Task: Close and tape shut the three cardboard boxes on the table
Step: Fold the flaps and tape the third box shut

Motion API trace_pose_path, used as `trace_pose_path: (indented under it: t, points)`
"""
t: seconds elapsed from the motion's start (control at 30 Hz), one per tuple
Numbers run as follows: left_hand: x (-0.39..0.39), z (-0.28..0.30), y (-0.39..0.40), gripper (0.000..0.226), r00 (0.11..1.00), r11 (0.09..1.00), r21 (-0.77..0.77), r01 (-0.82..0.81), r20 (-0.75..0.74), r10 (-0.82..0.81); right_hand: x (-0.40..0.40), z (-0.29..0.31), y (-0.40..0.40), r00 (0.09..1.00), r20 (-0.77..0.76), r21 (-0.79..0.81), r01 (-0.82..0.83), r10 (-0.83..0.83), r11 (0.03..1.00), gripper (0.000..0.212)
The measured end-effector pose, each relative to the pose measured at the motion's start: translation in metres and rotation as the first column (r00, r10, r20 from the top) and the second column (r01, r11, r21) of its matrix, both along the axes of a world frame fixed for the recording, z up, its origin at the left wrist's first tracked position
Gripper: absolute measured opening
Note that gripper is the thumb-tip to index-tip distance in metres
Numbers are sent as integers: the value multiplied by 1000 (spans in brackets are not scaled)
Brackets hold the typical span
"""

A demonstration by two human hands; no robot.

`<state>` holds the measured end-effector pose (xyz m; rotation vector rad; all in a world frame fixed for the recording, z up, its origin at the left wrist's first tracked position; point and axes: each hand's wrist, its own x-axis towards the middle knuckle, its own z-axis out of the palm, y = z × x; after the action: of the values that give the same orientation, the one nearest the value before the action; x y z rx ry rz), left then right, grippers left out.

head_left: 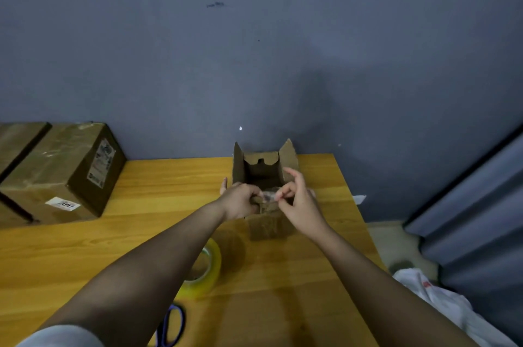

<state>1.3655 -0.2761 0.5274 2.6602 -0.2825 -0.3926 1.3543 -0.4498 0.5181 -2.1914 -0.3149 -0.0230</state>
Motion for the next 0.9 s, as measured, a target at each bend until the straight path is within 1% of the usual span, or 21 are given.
trace_pose_path:
  t: [0.1,0.2,0.27,0.4,0.47,0.5,0.57,0.67,0.77,0.83,0.9]
  points:
    - [0,2,-2,20,1000,1000,0,19,-9,-19,4,5,-4,995,-99,42,17,-13,999,62]
    - [0,4,-4,23,998,998,-17,53,-32,-54,6,11,-6,987,-161,-15,-3,0,1000,60]
    - [0,6,-3,21,998,998,-52,36,-44,-38,6,13,-7,983,-184,-15,-11,8,1000,59]
    - [0,5,0,14,998,995,-93,26,-59,-31,13,12,-9,955,-298,10,-3,6,1000,50]
    - [1,3,1,16,996,987,-158,12,-82,-25,15,14,-10,938,-346,12,-22,25,1000,46]
    - [1,2,2,17,996,981,-193,5,-90,-23,15,15,-11,926,-376,27,-24,33,999,47]
    - [3,-1,3,20,996,978,-206,4,-86,-23,16,18,-13,902,-430,105,14,33,994,51]
    - [3,-1,6,22,995,979,-205,15,-94,-35,18,26,-16,886,-463,167,79,8,983,52]
    - [3,-3,7,23,996,975,-220,22,-79,-40,18,31,-14,868,-493,165,25,61,986,51]
    - [3,-5,5,22,998,977,-212,1,-59,-13,19,29,-13,876,-477,195,30,68,980,49]
    - [3,-6,4,20,999,978,-210,-21,-52,10,21,27,-16,887,-460,235,74,44,969,48]
